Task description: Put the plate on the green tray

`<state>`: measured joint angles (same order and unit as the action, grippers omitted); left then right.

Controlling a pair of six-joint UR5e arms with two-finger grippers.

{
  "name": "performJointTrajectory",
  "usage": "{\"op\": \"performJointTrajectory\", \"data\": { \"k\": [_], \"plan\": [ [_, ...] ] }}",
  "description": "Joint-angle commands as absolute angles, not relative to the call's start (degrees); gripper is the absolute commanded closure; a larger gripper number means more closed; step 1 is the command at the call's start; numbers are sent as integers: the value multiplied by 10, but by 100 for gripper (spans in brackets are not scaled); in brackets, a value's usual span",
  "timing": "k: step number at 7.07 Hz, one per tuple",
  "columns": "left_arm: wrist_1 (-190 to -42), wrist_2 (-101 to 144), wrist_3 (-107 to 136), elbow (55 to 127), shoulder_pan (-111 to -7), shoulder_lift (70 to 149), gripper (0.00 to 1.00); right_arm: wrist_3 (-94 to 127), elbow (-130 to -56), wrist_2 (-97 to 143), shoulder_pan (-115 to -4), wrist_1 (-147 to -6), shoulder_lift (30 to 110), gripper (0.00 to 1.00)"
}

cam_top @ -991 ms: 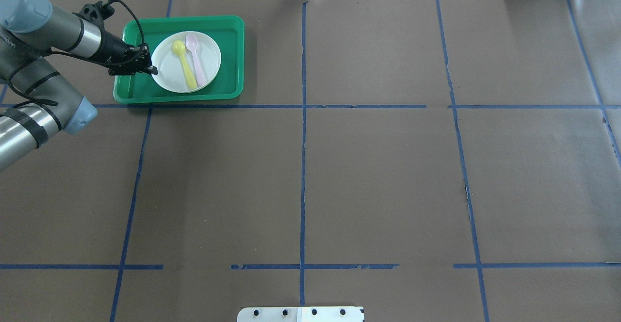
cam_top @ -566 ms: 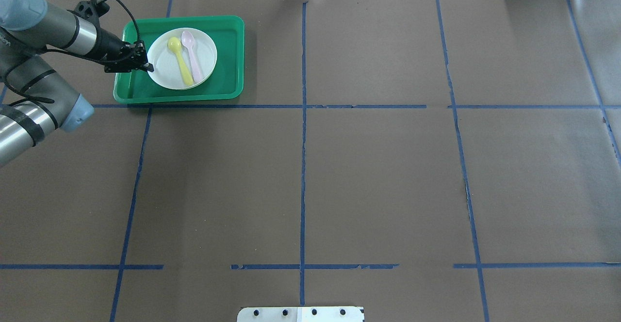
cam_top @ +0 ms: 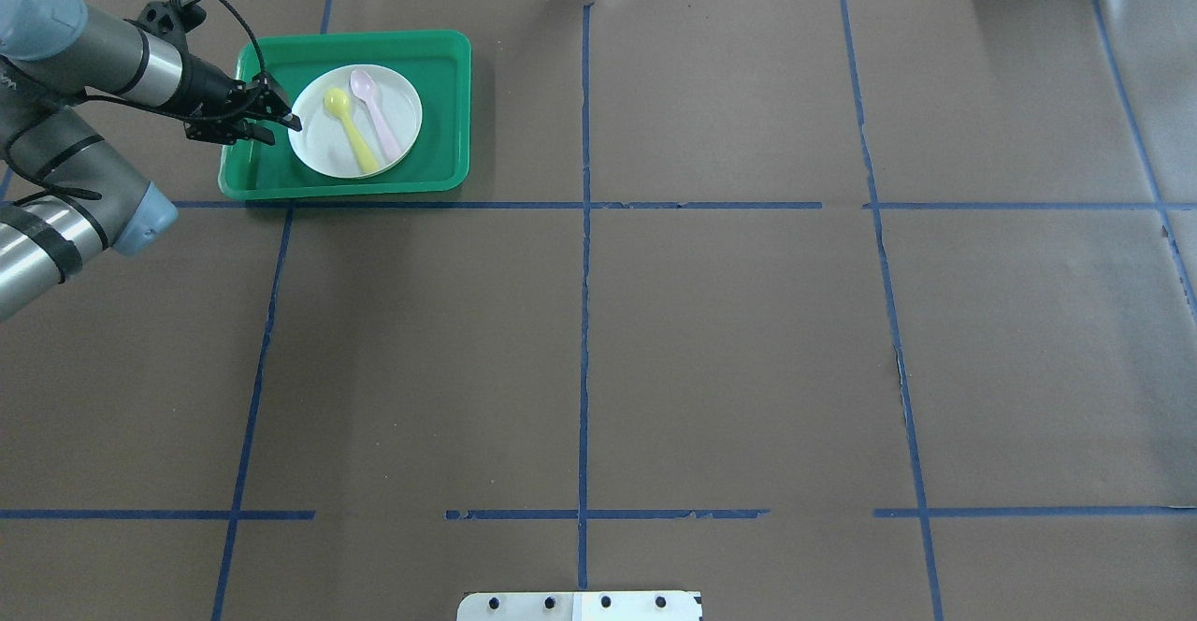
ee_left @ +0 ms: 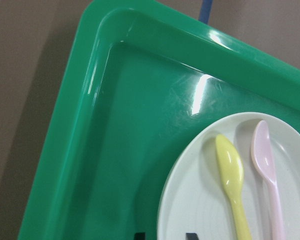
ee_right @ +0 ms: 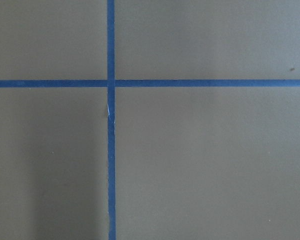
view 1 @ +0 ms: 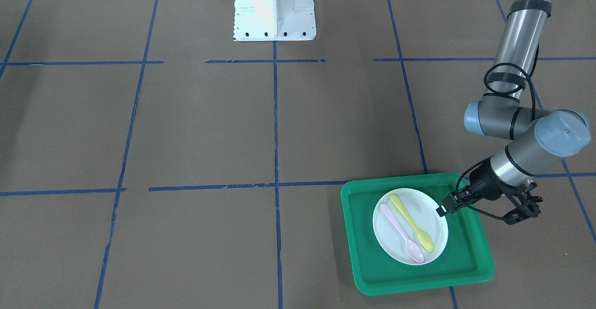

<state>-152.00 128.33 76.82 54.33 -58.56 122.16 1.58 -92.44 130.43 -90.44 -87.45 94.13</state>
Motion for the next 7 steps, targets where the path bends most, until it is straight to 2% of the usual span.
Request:
{"op": "performJointTrajectory", "data": {
  "k": [1, 3, 5, 7],
  "plan": [
    [-1520, 1287, 763, 552, -609, 1221, 0, 16, -925, 1304, -904, -875, 941, 0],
    [-1474, 1330, 704, 653, -647, 1173, 0, 16, -925, 1304, -904, -875, 941, 0],
    [-1313, 1334, 556, 805, -692, 1132, 0, 16, -924, 1304, -904, -875, 941, 0],
    [-1177, 1329, 382, 901, -741, 1099, 0, 16, -925, 1304, -904, -875, 941, 0]
  ]
}}
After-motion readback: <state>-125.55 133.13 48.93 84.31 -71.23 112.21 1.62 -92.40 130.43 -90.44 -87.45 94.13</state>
